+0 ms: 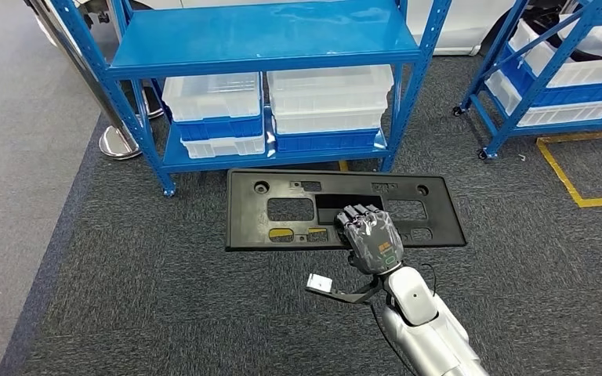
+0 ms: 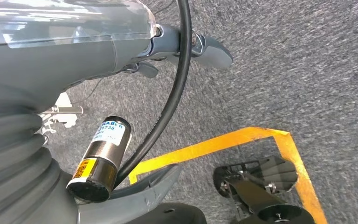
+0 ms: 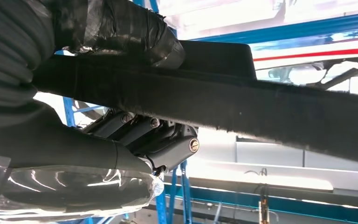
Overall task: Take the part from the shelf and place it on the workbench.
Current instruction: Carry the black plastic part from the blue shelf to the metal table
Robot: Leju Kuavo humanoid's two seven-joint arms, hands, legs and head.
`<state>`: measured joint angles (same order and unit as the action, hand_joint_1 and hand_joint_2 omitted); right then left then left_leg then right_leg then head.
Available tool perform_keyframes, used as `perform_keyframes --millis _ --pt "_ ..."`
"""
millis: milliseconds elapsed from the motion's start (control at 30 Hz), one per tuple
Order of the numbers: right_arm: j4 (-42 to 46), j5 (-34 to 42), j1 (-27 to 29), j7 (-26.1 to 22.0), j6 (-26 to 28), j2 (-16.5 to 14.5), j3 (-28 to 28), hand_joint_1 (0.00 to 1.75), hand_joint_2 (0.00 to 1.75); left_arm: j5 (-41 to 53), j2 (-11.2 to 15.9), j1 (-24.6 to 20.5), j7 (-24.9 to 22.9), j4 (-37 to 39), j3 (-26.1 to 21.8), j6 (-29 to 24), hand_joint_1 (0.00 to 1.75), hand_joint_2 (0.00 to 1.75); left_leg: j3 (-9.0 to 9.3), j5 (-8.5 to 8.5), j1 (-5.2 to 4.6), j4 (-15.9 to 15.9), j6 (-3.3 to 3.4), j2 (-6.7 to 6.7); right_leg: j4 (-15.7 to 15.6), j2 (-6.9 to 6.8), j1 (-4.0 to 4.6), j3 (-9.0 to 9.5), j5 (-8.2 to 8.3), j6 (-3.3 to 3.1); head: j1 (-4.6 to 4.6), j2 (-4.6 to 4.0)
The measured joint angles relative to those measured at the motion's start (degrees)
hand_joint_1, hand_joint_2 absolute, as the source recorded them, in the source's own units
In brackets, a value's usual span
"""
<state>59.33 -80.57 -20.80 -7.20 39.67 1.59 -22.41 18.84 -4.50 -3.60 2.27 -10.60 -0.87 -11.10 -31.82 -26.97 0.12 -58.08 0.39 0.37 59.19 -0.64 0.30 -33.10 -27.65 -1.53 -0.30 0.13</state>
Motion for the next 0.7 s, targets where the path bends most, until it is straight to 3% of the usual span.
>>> perform_keyframes --millis 67,433,500,567,667,700 --pt "-0.4 0.8 -0.4 -0.3 0.0 0.0 0.3 1.73 1.75 0.1 -0.1 0.1 0.0 0.0 0.0 0.0 0.00 1.75 -0.13 0.12 -0.05 0.2 0.01 0.00 0.0 -0.02 0.03 -0.17 0.14 0.01 0.02 0.00" --pt "-1.9 2.2 -1.3 -0.6 0.0 0.0 1.8 1.73 1.75 0.5 -0.2 0.1 0.0 0.0 0.0 0.1 0.00 1.75 -1.73 0.85 -0.70 -0.6 1.40 -0.03 -0.3 0.01 -0.86 -1.16 1.45 2.01 0.01 0.00" --pt "-1.9 2.0 -1.3 -0.6 0.0 0.0 2.0 1.73 1.75 0.6 -0.2 0.1 0.0 0.0 0.0 0.1 0.00 1.75 -1.67 1.27 -0.54 -0.2 1.90 0.13 -0.3 0.21 -0.85 -1.23 1.49 2.43 0.01 0.00" --pt "-1.9 1.8 -1.2 -0.5 0.0 0.0 2.2 1.73 1.75 0.6 -0.3 0.0 0.0 0.0 0.0 0.1 0.00 1.75 -1.58 1.83 -0.22 0.5 2.47 0.57 1.9 0.47 -0.84 -2.21 -0.35 2.79 0.02 0.00" --pt "-1.9 1.5 -1.0 -0.2 0.0 0.0 2.5 1.73 1.75 0.8 -0.5 0.0 0.0 0.0 0.0 0.1 0.00 1.75 -1.89 2.09 -0.10 0.7 2.76 1.58 12.0 0.59 -1.11 -6.59 -5.95 3.19 0.02 0.00" --pt "-1.9 1.4 -0.8 -0.2 0.0 0.0 2.5 1.73 1.75 0.9 -0.6 0.0 0.1 0.0 0.0 0.1 0.00 1.75 -2.00 2.08 -0.09 0.6 2.75 1.95 14.4 0.56 -1.20 -7.54 -6.65 3.30 0.03 0.00"
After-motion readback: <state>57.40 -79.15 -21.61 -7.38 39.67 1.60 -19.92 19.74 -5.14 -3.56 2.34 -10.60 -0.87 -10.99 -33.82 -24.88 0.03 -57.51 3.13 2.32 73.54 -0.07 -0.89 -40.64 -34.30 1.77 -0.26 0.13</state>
